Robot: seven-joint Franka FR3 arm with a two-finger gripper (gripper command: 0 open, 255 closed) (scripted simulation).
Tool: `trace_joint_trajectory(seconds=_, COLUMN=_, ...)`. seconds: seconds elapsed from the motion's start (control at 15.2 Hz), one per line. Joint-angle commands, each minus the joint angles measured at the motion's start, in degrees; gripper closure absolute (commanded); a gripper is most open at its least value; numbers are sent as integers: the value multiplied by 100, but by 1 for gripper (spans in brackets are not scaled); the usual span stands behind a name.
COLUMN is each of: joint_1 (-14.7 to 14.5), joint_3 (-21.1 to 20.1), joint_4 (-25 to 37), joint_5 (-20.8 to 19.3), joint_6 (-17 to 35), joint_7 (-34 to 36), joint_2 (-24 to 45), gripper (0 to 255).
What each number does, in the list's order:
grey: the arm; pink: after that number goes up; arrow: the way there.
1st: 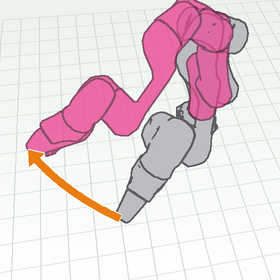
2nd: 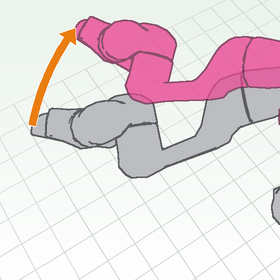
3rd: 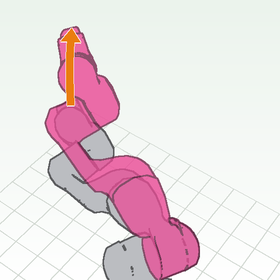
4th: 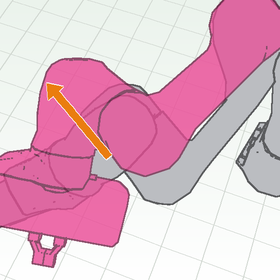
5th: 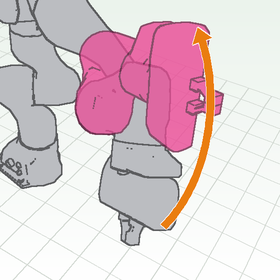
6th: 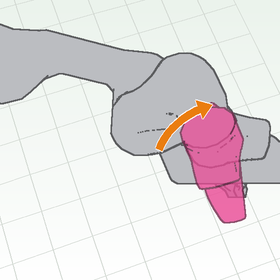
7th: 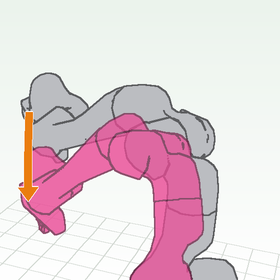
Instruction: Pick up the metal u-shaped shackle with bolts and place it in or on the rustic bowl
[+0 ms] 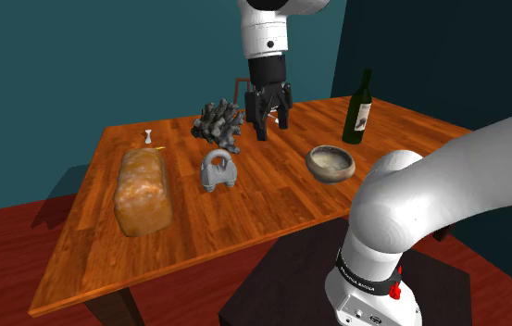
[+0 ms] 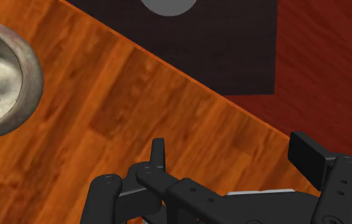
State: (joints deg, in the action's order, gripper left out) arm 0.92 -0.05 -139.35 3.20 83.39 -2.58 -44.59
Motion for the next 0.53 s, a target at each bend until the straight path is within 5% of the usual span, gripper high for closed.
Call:
trace_joint_trajectory(seconds=0.0, joint_1=0, joint_3=0, joint_4=0, joint_5=0, joint_6=0, joint_7=0, joint_2=0, gripper=0)
trace_joint_trajectory(seconds=0.46, joint_1=-214, joint_3=880, joint_4=-359, joint_5=-155, joint_6=1653, joint_7=-1720, joint_2=731, gripper=0)
